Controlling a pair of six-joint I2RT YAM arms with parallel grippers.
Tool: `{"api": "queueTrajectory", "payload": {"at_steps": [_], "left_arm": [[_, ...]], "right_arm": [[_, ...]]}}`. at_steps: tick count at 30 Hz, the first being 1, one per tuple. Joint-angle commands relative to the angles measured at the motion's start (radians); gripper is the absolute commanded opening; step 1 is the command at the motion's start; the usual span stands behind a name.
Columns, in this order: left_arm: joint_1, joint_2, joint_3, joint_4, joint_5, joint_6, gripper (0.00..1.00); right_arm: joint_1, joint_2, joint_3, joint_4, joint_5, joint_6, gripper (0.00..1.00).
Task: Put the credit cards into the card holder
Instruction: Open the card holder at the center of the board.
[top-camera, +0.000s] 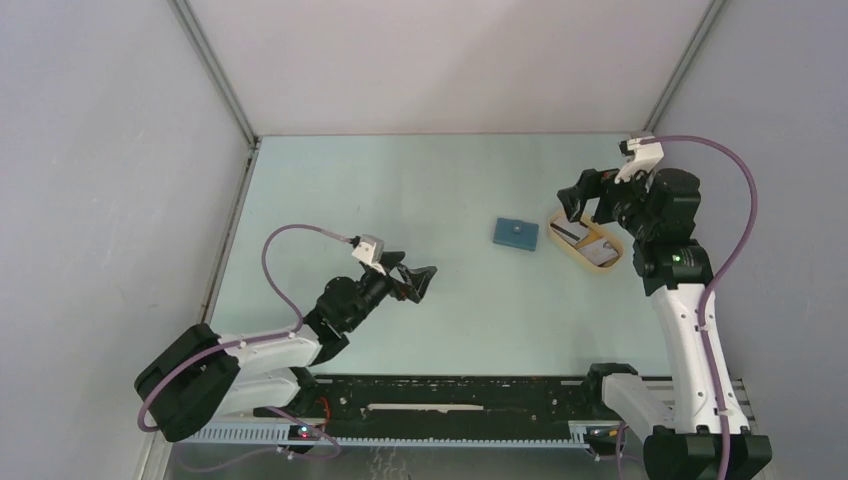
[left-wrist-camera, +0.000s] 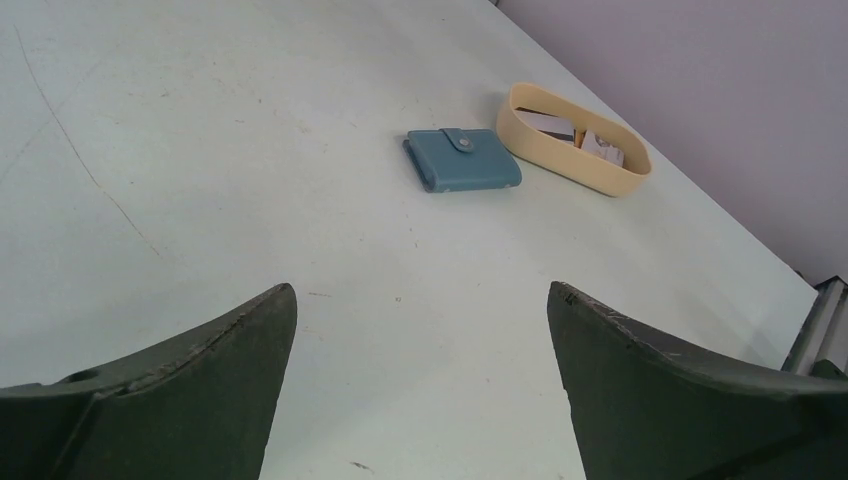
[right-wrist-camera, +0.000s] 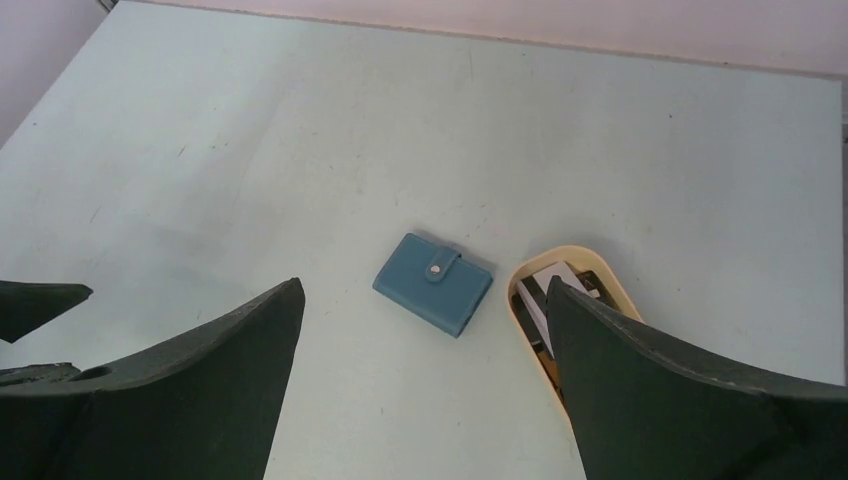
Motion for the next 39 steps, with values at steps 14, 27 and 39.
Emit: {"api": "queueTrajectory", "payload": {"at_steps": [14,27,39], "left_arm": [[0.011,-0.027,0.212,-0.135,0.102,0.074,1.0],[0.135,0.275,0.802,-0.391,0.372,-0.001,1.0],[0.156,0.404,0.749,-0.387,0.406,0.083,0.95]], "right_arm": [[0.107,0.265,0.092,-0.068,-0.308,-0.374,1.0],[0.104,0.571,0.25,-0.192,-0.169,-0.272,1.0],[0.178,0.939,0.452,-0.271,0.036,-0.171,0.71]]}}
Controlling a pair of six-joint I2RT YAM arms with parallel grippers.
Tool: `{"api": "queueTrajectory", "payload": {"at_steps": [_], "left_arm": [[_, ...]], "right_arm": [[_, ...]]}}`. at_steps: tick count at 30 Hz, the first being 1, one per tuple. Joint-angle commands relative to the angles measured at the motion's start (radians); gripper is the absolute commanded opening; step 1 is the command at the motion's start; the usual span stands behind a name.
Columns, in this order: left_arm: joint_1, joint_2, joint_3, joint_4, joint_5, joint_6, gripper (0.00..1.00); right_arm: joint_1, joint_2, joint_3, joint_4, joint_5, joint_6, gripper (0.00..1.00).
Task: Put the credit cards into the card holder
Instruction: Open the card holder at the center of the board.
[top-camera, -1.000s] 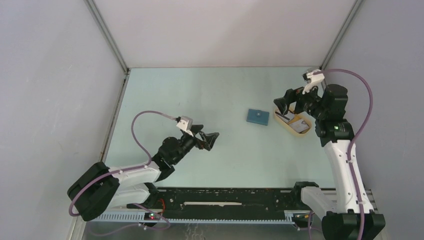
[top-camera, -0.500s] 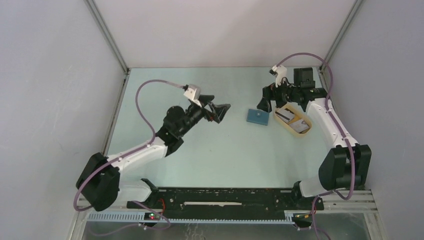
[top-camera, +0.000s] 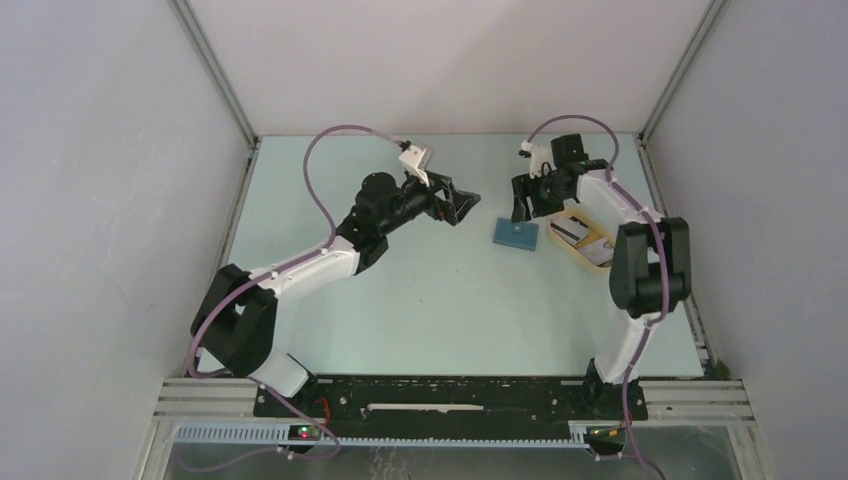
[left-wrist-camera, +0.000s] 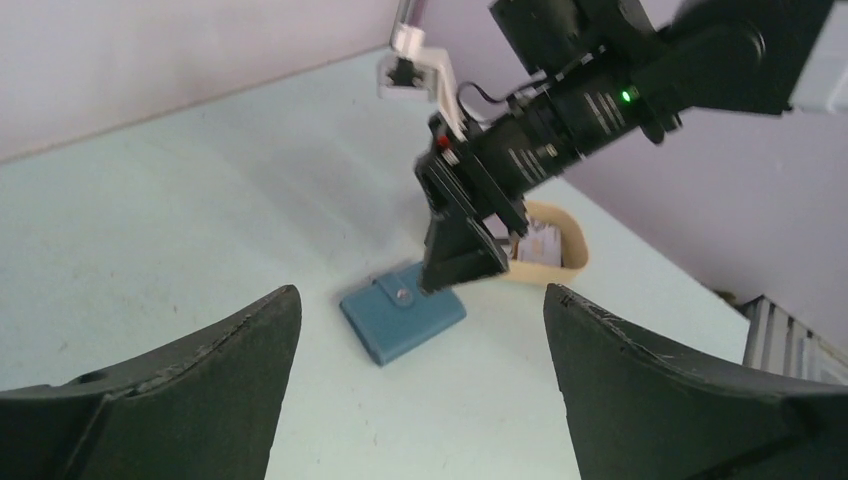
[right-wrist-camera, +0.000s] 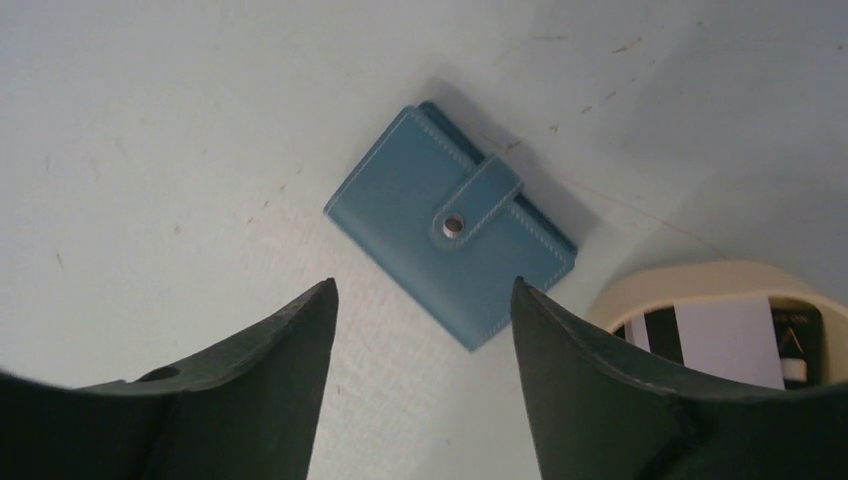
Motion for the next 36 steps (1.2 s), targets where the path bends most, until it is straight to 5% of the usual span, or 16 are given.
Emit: {"api": "queueTrajectory", "payload": {"at_steps": [1,4,6,36], "left_arm": [[0.015,0.014,-0.061,0.009,0.019,0.043,0.95],[0.019,0.031,-0.077,-0.001,0.006,0.046,0.9],[0.019,0.038,-0.078,-0.012,0.017,0.041,0.88],[0.019,0.037,-0.104,-0.015,0.032,0.028,0.88]], "right_arm": [[0.035,0.101,0.142,-0.048,0.096,0.064,0.66],[0.052,0.169,0.204,-0.08,0.128,0.091,0.42],[0.061,0.197,0.221,-0.087,0.153,0.102,0.39],[0.107,0.308,0.188,-0.153,0.345,0.03,0.49]]}}
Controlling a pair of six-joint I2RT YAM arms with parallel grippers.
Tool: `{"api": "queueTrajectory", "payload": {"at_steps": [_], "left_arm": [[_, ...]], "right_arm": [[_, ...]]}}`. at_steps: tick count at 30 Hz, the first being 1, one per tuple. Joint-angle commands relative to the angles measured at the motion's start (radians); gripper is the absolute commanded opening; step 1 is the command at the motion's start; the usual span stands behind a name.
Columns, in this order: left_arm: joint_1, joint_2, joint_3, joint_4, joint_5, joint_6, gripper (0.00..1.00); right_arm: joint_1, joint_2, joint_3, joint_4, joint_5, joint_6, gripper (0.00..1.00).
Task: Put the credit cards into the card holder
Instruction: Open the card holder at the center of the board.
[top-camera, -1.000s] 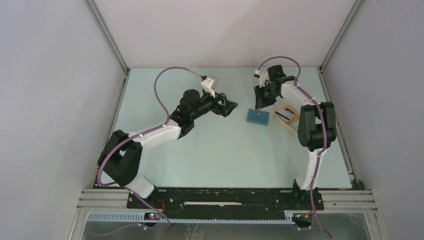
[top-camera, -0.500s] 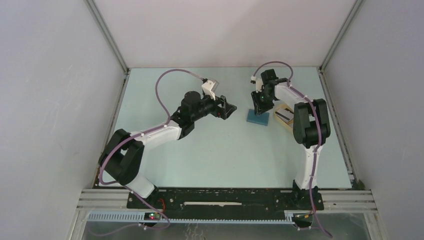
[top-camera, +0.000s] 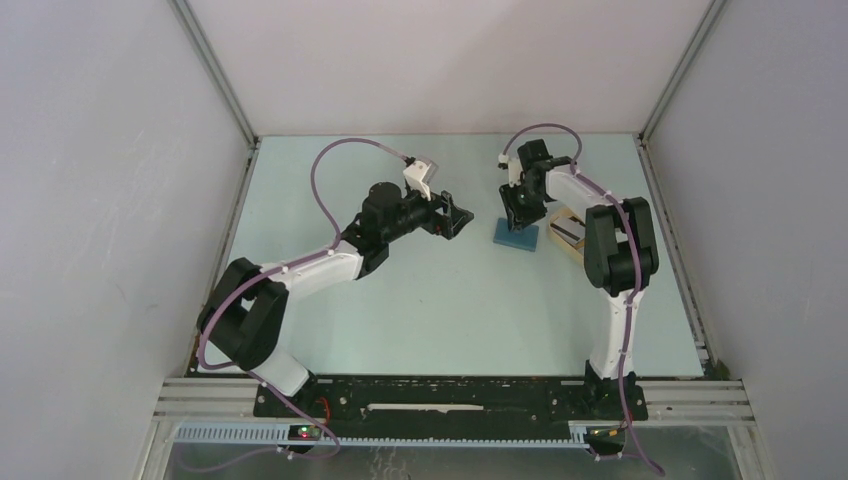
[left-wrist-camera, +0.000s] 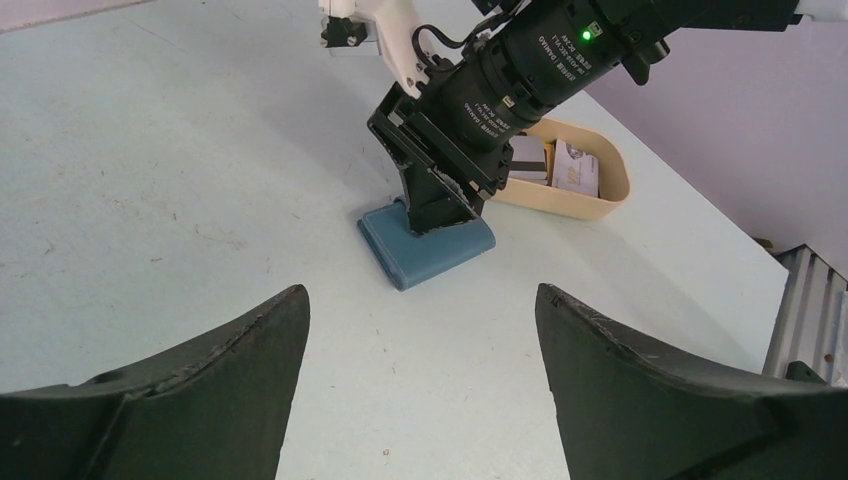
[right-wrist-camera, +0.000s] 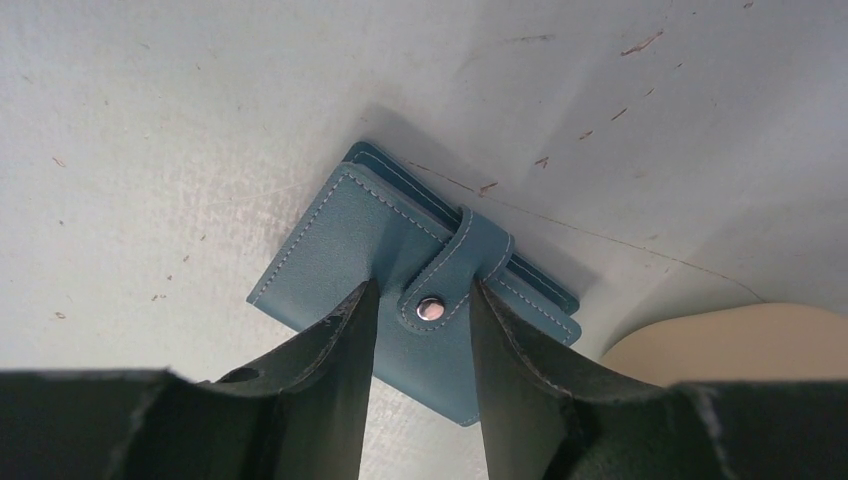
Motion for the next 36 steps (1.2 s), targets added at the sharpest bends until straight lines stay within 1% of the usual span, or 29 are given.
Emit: {"api": "queueTrajectory", "payload": {"at_steps": [1,9,21,28,34,36], "left_arm": [[0.006,-0.011,-0.021,0.023,0.024,0.01,0.88],[0.006,-0.013,-0.022,0.023,0.036,0.011,0.88],[0.006,-0.019,-0.03,0.039,0.053,0.012,0.88],[0.006,-0.017,-0.031,0.047,0.064,0.011,0.87],[0.006,-0.011,-0.03,0.055,0.077,0.002,0.87],[0.006,-0.007,-0.027,0.057,0.08,-0.003,0.86]], "right_arm": [[0.01,0.042,-0.003,-0.062,0.097,-0.051,0.48],[0.029,0.055,-0.011,-0.077,0.153,-0.09,0.42],[0.028,0.022,-0.02,-0.079,0.139,-0.111,0.23],[0.024,-0.071,-0.05,-0.048,0.071,-0.129,0.1],[0.007,-0.124,-0.067,-0.046,-0.03,-0.13,0.0],[0.003,-0.139,-0.07,-0.049,-0.06,-0.132,0.0]]}}
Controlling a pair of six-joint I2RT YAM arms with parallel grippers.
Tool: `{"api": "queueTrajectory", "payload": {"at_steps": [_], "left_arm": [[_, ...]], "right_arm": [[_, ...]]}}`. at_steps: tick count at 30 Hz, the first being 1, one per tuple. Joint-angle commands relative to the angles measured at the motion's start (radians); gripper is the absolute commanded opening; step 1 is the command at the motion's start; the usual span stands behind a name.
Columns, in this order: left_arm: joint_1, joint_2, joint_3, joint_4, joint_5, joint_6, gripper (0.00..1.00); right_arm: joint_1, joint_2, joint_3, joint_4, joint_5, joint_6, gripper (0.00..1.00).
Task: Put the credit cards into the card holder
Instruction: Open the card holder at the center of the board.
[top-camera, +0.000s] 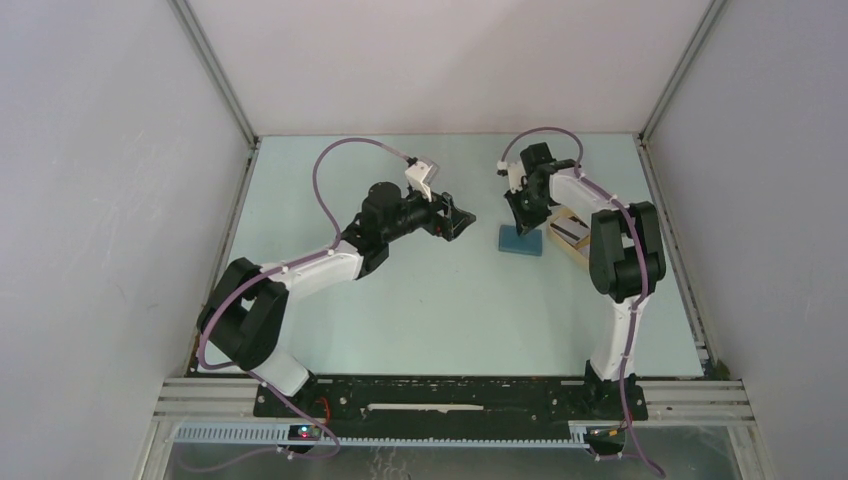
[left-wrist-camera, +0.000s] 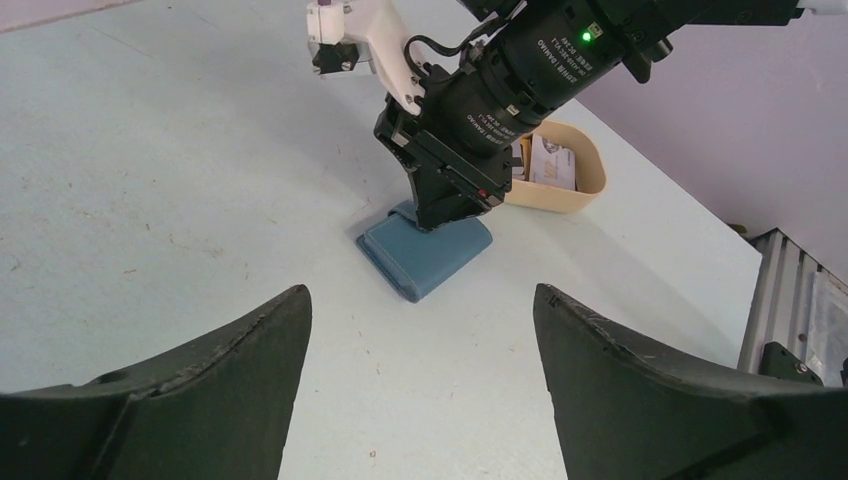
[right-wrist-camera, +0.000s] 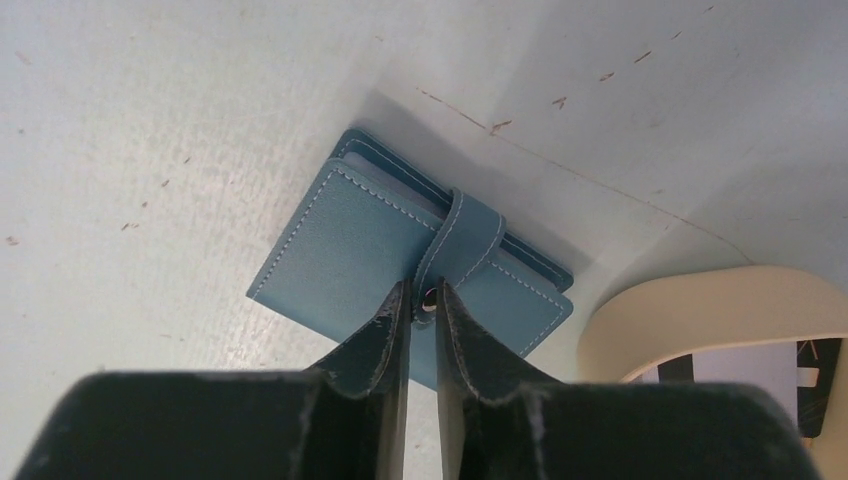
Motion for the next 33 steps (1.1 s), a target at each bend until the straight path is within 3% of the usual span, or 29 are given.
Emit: {"api": "queueTrajectory", "payload": {"at_steps": [1,10,14,17,20,33], "left_arm": [[0.007,-0.003,-0.026,0.049,0.031,-0.006,0.85],[0.017,0.07,-0.037,0.103,0.063,-0.129,0.76],[0.02,0.104,-0.031,0.108,0.061,-0.173,0.76],[0.02,0.125,-0.023,0.108,0.058,-0.199,0.76],[0.021,0.145,-0.013,0.108,0.059,-0.213,0.76],[0.022,0.147,-0.011,0.106,0.073,-0.216,0.75]], "right_arm": [[-0.011,-0.084,-0.011,-0.026,-0.092,-0.018,0.0],[-0.018,-0.138,-0.024,-0.043,-0.219,-0.023,0.0],[-0.019,-0.144,-0.038,-0.015,-0.151,-0.038,0.01],[-0.003,-0.154,-0.068,0.027,-0.056,-0.056,0.35],[0.024,-0.139,-0.074,0.052,0.021,-0.065,0.53],[0.035,-0.026,-0.045,0.068,0.088,-0.059,0.52]]}}
